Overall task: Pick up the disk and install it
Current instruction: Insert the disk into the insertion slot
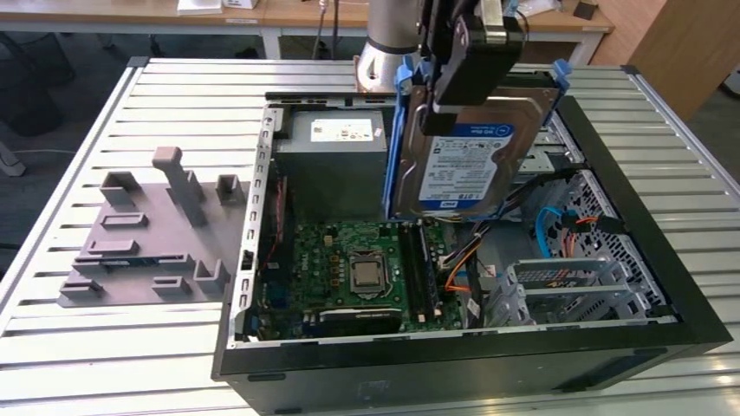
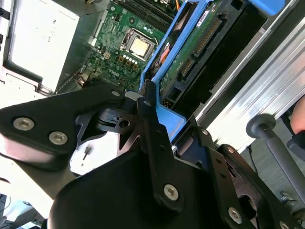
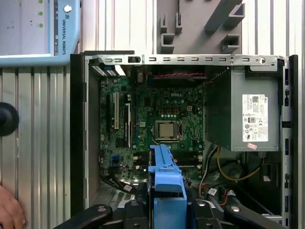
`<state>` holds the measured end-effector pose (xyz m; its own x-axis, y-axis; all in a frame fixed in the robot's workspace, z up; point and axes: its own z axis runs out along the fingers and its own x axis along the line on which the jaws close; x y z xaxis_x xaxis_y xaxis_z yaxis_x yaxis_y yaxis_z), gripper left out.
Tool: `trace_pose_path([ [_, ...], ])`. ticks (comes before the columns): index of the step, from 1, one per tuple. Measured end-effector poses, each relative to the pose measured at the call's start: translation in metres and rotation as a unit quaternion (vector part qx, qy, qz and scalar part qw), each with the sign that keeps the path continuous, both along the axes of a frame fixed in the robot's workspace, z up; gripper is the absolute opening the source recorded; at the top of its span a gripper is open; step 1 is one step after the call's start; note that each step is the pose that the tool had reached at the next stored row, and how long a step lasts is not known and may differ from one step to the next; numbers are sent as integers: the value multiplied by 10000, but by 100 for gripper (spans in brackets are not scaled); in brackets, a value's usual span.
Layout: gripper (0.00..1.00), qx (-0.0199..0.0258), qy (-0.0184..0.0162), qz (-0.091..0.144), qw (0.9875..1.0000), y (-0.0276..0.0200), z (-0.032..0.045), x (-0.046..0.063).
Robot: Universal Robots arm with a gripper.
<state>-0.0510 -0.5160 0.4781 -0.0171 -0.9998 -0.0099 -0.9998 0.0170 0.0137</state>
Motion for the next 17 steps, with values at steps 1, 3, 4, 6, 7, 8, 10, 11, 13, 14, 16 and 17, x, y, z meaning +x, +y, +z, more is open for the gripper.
trace_pose_path([
  [1, 37, 0, 0, -1, 10000, -20, -2, 5],
  [3, 37, 1, 0, -2, 10000, -60, -6, 12],
  [4, 37, 1, 0, -2, 10000, -80, -8, 15],
  [6, 37, 1, 0, -4, 10000, -119, -10, 21],
  [7, 37, 1, 0, -5, 10000, -138, -11, 25],
  [8, 37, 0, 0, -5, 10000, -157, -12, 29],
  [10, 37, 1, 0, -6, 10000, -194, -14, 37],
  [11, 37, 0, 0, -7, 10000, -208, -15, 42],
  [13, 37, 1, 0, -7, 10000, -218, -16, 48],
  [14, 37, 1, 0, -7, 10000, -221, -16, 52],
  [16, 37, 0, 3, -7, 10000, -225, -17, 65],
  [17, 37, 1, 5, -7, 10000, -228, -18, 78],
])
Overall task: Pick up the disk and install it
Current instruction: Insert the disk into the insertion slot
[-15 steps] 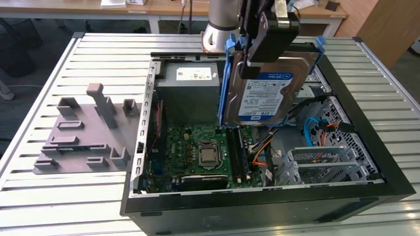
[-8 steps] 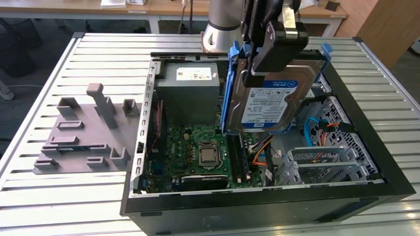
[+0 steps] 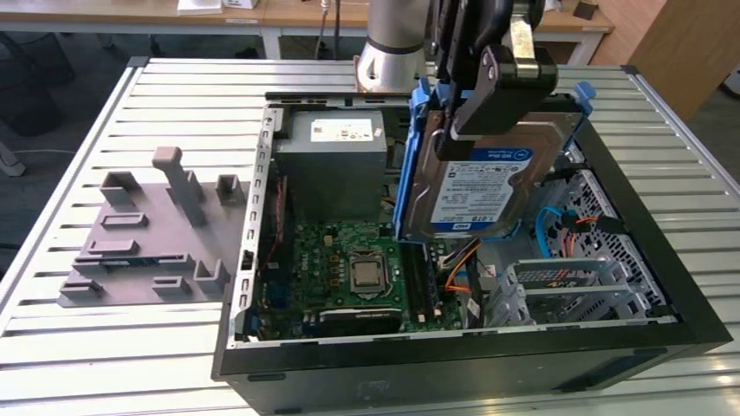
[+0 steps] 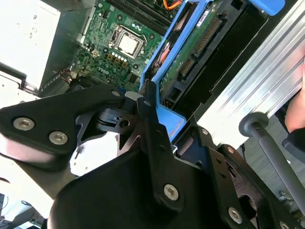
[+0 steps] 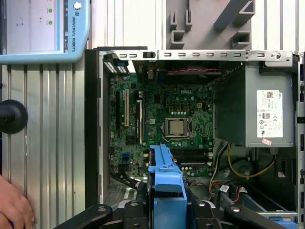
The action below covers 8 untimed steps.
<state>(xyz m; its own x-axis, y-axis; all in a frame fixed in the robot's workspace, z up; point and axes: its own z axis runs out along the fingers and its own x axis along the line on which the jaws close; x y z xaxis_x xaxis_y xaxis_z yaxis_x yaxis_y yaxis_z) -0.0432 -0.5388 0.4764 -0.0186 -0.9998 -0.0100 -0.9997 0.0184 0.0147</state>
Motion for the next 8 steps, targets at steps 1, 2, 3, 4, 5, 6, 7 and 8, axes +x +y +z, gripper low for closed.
trace_pose_path([
  [1, 37, 0, 2, 0, 10000, -1, -1, 16],
  [2, 37, 0, 4, 0, 10000, -2, -3, 37],
  [3, 37, 0, 5, 0, 10000, -3, -4, 55],
  [4, 37, -1, 6, 0, 10000, -6, -5, 70],
  [5, 37, -1, 6, 0, 10000, -12, -8, 83],
  [6, 37, 0, 6, 0, 10000, -19, -11, 94],
  [7, 37, 0, 6, 0, 10000, -31, -14, 104],
  [8, 37, 0, 7, 0, 10000, -46, -17, 112],
])
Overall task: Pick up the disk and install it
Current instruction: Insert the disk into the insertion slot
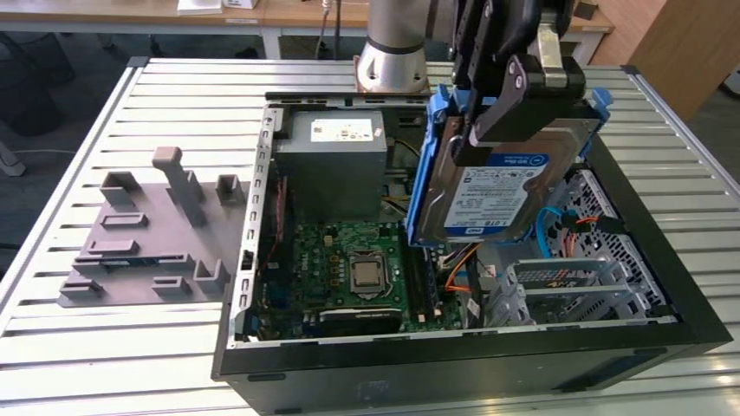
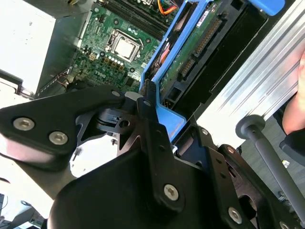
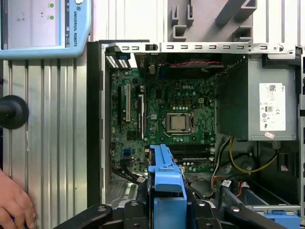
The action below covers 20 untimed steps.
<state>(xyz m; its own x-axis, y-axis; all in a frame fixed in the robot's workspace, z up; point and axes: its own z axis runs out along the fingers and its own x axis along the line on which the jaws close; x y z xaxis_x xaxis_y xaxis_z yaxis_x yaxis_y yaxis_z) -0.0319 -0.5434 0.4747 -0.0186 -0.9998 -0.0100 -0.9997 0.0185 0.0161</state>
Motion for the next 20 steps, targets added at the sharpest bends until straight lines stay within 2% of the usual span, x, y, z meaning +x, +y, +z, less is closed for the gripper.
trace_pose_path([
  [5, 37, 0, 0, -2, 10000, -75, -14, 40],
  [11, 37, 0, 6, -2, 10000, -102, -30, 191],
  [20, 37, 0, 6, -12, 10000, -183, -54, 290],
])
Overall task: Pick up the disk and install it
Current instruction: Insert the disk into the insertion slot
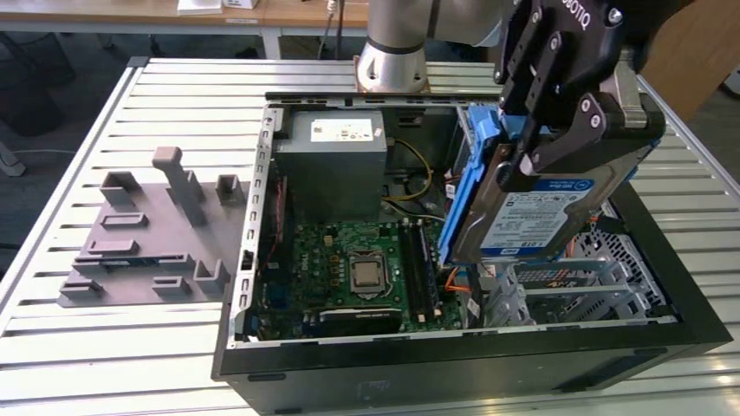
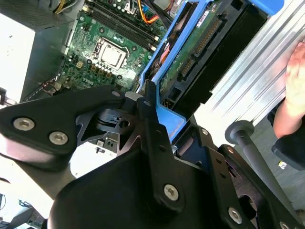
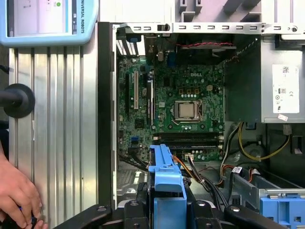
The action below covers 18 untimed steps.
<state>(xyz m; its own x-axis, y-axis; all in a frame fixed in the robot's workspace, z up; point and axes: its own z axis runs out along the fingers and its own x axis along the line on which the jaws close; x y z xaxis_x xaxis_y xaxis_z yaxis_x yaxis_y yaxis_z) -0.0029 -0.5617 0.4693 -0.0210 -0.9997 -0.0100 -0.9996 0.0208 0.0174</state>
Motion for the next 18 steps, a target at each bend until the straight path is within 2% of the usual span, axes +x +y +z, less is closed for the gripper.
trace_pose_path([
  [6, 37, -1, 0, -2, 10000, -12, -7, 56],
  [16, 37, 0, 0, -2, 10000, -13, -9, 61],
  [18, 37, -3, 0, -2, 10000, -27, -10, 61],
])
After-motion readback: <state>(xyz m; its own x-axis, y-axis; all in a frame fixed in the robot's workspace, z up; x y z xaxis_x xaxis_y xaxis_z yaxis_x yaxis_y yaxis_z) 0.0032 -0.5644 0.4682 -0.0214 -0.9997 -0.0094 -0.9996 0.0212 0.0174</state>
